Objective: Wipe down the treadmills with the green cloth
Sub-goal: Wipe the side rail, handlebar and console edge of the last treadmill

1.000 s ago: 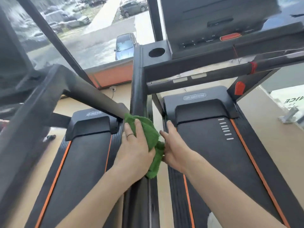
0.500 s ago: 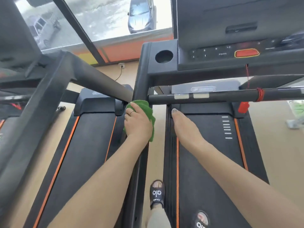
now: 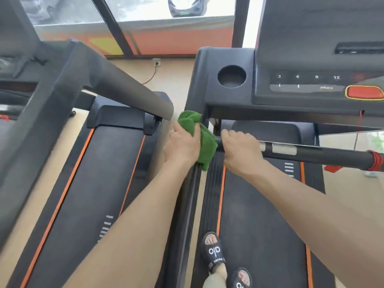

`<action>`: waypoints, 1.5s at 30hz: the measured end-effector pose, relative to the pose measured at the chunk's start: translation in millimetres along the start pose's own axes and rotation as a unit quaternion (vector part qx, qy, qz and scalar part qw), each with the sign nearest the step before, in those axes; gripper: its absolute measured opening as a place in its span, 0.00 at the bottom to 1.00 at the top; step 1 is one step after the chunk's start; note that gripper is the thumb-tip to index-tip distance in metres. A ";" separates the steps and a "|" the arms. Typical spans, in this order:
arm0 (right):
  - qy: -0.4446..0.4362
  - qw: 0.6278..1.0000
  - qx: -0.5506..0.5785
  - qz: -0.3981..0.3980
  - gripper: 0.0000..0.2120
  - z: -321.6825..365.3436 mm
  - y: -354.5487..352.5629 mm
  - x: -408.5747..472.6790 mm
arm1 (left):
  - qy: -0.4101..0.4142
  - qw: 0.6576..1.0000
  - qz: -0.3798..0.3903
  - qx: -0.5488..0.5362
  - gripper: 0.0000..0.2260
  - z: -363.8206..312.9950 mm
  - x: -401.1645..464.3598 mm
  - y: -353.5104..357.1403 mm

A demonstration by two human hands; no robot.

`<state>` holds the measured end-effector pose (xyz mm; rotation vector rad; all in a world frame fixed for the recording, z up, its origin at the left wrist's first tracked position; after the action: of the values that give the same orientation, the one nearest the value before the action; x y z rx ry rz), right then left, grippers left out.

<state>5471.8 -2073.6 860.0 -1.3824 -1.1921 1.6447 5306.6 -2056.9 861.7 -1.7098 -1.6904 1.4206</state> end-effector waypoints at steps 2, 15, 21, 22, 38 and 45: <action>0.004 1.000 -0.003 0.001 0.15 -0.5 2.6 1.5 | 0.001 0.995 0.050 -0.091 0.30 3.5 19.9 3.1; 0.009 0.999 0.033 0.008 0.15 -0.6 -2.1 9.8 | 0.163 0.946 -0.014 0.281 0.42 21.9 -104.7 29.2; 0.003 0.999 0.030 -0.012 0.18 -1.9 5.7 12.3 | 0.087 0.966 0.009 0.245 0.43 -16.3 -42.1 22.6; 0.002 0.999 0.028 -0.018 0.17 -2.9 5.4 13.1 | 0.089 0.968 0.016 0.232 0.41 -18.2 -37.6 22.4; -0.018 0.999 0.035 -0.035 0.20 -3.2 6.0 5.0 | 0.194 0.446 0.233 0.842 0.32 37.9 -129.3 150.1; -0.011 0.999 0.035 -0.033 0.16 -4.6 3.3 9.3 | 0.177 0.490 0.232 0.821 0.34 2.9 -83.7 135.7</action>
<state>5474.5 -2065.2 853.5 -1.2728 -1.1693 1.6434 5396.0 -2163.9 784.3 -0.8928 0.6819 1.5690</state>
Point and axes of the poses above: each hand's wrist, its own x-axis towards the middle knuckle, its own y-axis out of the palm, z = x × y, the point moved 10 cm from there along x, towards the middle knuckle, and after that the axes turned 11 degrees about z, right-handed, at the moved point
